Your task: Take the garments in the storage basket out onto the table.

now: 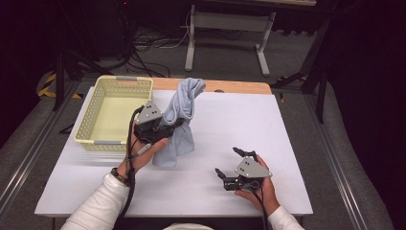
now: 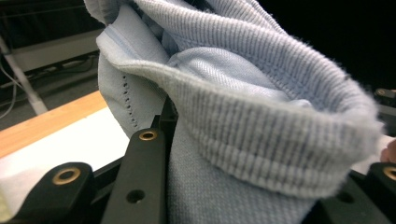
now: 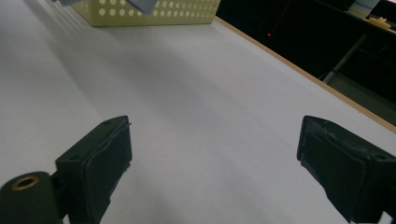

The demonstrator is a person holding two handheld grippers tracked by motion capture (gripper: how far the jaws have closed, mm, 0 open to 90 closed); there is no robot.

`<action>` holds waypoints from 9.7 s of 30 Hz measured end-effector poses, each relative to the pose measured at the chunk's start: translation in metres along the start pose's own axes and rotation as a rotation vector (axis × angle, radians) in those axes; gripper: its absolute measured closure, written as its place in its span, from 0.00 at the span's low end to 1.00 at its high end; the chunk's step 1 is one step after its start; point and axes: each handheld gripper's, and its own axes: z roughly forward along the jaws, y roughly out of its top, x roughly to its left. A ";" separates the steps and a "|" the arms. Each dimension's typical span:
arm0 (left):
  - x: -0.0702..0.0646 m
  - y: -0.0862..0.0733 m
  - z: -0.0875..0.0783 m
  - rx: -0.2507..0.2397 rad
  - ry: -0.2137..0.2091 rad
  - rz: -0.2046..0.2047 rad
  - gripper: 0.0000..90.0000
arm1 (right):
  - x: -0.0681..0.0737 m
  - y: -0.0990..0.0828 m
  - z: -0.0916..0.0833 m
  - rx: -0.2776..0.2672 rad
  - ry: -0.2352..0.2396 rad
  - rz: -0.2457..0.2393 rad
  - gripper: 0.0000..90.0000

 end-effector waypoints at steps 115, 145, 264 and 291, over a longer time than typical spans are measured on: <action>-0.046 -0.059 0.003 0.149 -0.129 0.167 0.95 | -0.118 -0.007 -0.007 0.135 -0.193 0.366 0.91; -0.037 -0.103 -0.010 0.337 -0.093 0.207 0.95 | -0.110 -0.027 0.018 0.288 -0.142 0.332 0.54; -0.019 -0.073 0.039 0.347 -0.008 0.098 0.83 | -0.096 -0.032 -0.036 0.332 -0.049 0.396 0.92; -0.010 -0.075 0.052 0.350 0.000 0.128 0.85 | -0.180 0.003 0.135 0.376 -0.064 0.304 0.48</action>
